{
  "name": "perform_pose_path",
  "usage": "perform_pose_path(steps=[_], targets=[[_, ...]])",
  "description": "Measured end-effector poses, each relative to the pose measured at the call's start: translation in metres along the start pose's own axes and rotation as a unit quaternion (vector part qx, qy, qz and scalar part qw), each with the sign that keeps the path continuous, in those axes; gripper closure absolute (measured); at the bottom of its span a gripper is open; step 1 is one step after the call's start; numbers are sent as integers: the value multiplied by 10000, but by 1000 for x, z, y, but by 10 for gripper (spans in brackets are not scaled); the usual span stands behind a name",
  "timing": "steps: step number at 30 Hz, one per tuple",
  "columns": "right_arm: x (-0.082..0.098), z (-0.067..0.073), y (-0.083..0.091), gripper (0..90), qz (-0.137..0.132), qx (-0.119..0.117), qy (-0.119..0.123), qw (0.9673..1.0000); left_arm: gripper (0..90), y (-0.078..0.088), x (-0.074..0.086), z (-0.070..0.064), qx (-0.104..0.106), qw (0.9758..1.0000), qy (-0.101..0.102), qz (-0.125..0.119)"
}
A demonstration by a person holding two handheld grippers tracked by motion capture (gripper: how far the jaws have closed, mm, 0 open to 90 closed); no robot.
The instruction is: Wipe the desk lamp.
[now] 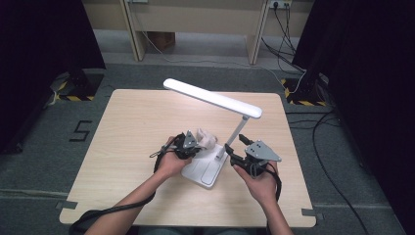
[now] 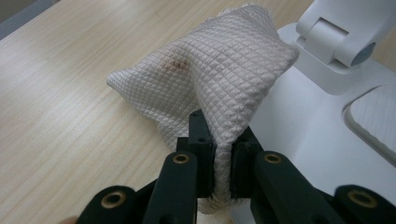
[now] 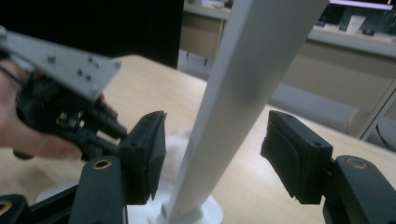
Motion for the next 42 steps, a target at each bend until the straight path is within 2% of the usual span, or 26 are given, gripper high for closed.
perform_pose_path(steps=[5,8,14,17,19,20,25,42], targets=[[-16,-8,0,402,-319,-27,71,9995,825,-1,2,-1,54,10000,-13,44],[-22,-17,0,427,-449,-41,-112,9989,825,-1,2,-1,64,10000,16,34],[-25,-19,-6,473,-404,-199,-143,9989,824,4,5,-2,106,9999,-57,63],[-24,-18,-9,472,-447,-318,-258,9982,824,6,7,-3,116,9999,-55,52],[-23,-18,-10,521,-462,-288,-240,9982,824,6,8,-3,109,9999,-46,35],[-23,-18,-10,525,-450,-345,-333,9978,824,7,8,-4,107,9999,-51,36],[-23,-19,-12,532,-496,-358,-313,9976,824,12,11,-7,117,9998,-120,50],[-23,-18,-13,545,-475,-281,-461,9974,824,41,31,-22,309,9995,-92,39]])
Point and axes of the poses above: each handheld gripper's, and its own axes: y roughly backward along the jaws, x roughly out of its underside, z roughly to its left, the point moved 5 cm from there along -y, roughly forward along the jaws, and after that the axes turned 1 degree about -x, right-handed, at the moved point
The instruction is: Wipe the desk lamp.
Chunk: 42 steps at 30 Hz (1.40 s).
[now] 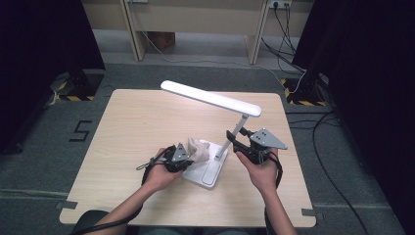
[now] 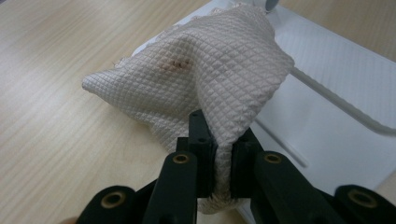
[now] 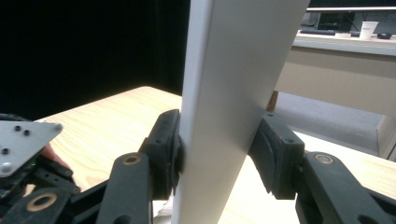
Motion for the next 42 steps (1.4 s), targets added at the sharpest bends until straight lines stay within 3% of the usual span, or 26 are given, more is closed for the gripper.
perform_pose_path(steps=[12,22,25,32,42], targets=[[1,0,-2,554,-19,59,-17,10000,824,19,12,-15,103,9999,-118,57],[1,2,-3,569,20,63,10,10000,823,44,26,-46,382,9989,-282,64],[0,2,-4,570,28,81,13,10000,822,52,27,-52,473,9986,-237,-1],[0,2,-3,571,22,133,0,9999,821,48,3,-34,225,9993,-20,-314],[1,2,-3,571,16,125,-16,9999,819,1,-35,8,-140,9992,215,-320]])
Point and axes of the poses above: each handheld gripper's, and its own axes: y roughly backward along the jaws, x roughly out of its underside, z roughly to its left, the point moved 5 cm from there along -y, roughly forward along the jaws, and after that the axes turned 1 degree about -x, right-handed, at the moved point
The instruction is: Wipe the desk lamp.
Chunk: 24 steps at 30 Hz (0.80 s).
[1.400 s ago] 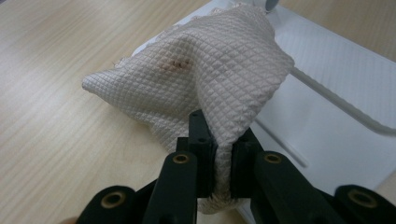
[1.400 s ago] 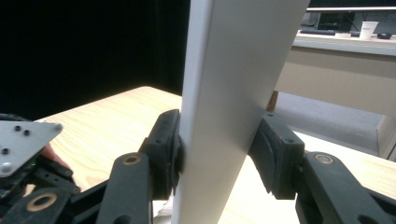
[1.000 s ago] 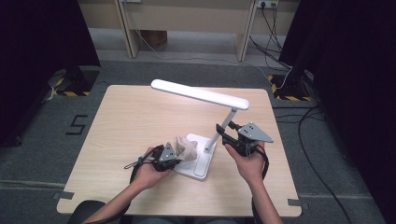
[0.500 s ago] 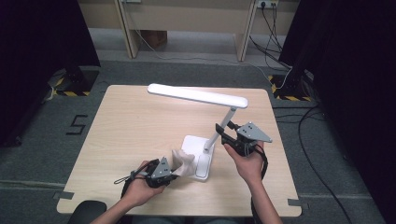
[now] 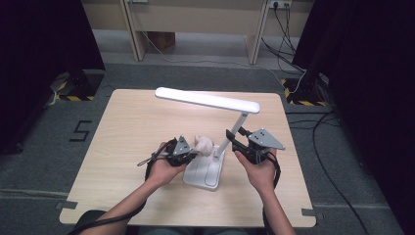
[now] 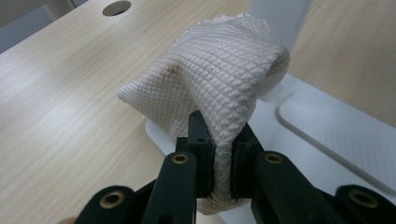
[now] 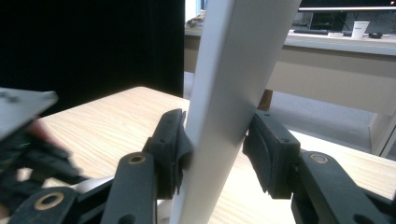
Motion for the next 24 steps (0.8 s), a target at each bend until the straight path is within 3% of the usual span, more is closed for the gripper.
perform_pose_path(steps=[5,18,24], targets=[[0,0,1,572,14,21,18,10000,819,-19,-4,2,49,9999,-13,125],[0,1,0,577,-49,48,-43,10000,818,-19,1,-6,118,9997,-126,178],[0,4,-1,583,-47,192,-293,9994,817,-22,3,-9,134,9997,-87,172]])
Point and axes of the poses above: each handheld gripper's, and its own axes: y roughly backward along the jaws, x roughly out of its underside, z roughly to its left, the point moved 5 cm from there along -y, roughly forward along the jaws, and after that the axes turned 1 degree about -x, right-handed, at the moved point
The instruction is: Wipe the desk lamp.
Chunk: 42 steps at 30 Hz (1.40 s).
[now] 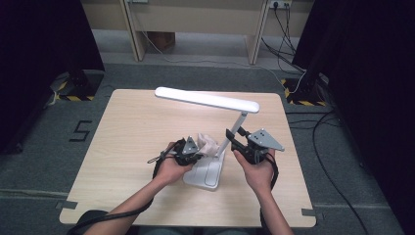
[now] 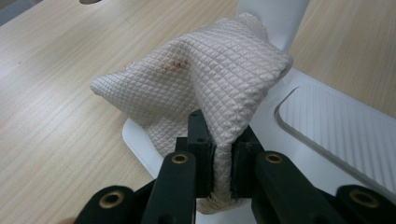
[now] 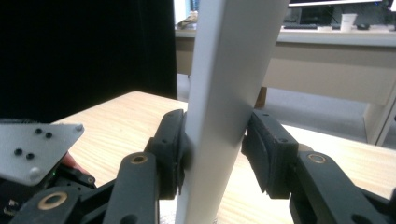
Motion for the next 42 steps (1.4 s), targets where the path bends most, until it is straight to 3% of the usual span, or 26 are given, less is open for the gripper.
perform_pose_path(steps=[4,10,17,31,42], targets=[[2,2,-2,570,86,126,-155,9998,817,1,0,0,-15,10000,-4,-10],[8,7,-6,581,266,275,-200,9991,816,6,4,-1,-4,10000,31,-41],[9,9,-7,603,285,428,-173,9985,814,12,7,-3,5,10000,31,-62],[10,10,-6,605,258,489,-129,9984,814,13,11,-11,111,9999,-35,-51],[10,11,-7,608,234,531,-82,9983,813,19,23,-22,192,9998,-107,-23]])
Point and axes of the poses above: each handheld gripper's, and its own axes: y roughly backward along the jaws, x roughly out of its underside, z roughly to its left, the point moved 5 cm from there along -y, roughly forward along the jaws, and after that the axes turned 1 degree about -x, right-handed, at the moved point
